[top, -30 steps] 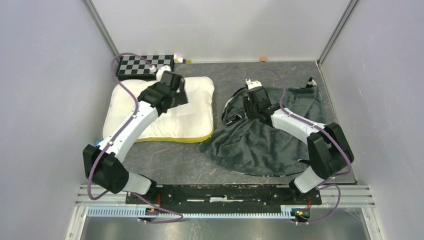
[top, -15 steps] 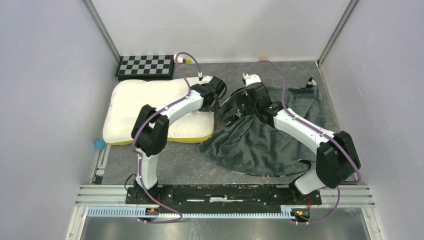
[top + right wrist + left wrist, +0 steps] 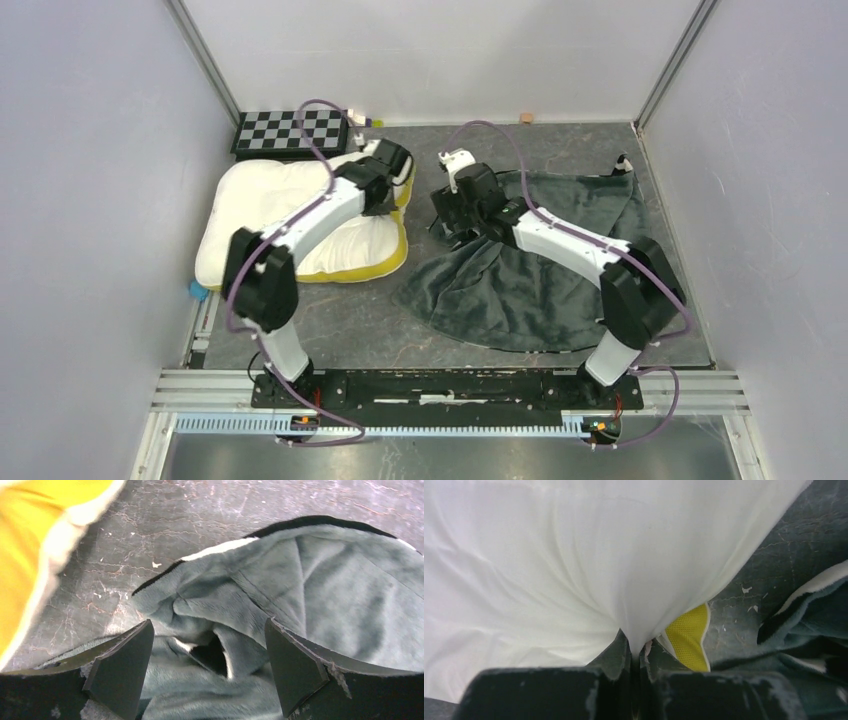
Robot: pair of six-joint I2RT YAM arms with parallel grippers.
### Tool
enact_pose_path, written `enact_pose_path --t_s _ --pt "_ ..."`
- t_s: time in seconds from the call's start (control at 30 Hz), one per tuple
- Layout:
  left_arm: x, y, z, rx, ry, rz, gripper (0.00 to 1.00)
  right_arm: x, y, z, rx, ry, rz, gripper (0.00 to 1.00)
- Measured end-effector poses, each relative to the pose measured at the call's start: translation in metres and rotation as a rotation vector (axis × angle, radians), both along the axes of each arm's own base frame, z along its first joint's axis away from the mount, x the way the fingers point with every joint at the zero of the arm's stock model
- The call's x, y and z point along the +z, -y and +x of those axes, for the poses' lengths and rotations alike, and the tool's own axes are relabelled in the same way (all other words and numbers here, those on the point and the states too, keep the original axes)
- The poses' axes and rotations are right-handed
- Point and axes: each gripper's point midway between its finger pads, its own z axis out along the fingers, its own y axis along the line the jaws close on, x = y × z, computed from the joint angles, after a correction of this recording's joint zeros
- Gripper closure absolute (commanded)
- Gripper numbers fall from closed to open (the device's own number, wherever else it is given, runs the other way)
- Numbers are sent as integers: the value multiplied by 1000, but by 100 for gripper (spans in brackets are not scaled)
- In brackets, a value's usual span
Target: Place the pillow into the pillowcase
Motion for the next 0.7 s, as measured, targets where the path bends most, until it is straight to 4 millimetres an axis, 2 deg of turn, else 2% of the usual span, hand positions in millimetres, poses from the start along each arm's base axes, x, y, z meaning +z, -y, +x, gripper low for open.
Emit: enact_pose_path --t_s 0.27,0.37,0.5,0.57,0.6,0.63,0.7 --pt "87 -51 -28 68 165 -192 98 -42 -40 7 83 -60 -47 11" --pt "112 -59 -40 70 228 -226 98 -62 -45 2 95 -95 -70 10" --pt "133 -62 -52 60 277 -259 98 -87 -51 3 97 -138 -96 12" --pt "141 -62 -57 50 296 -279 98 -96 -55 6 91 -153 -103 21" --pt "146 -61 -60 45 306 -288 98 -100 -56 8 87 -163 -109 34" --pt "150 -61 -62 41 315 -297 98 -103 -58 10 82 -170 -113 53" --pt "156 -61 -66 30 328 -314 98 -103 -63 18 71 -174 -116 82"
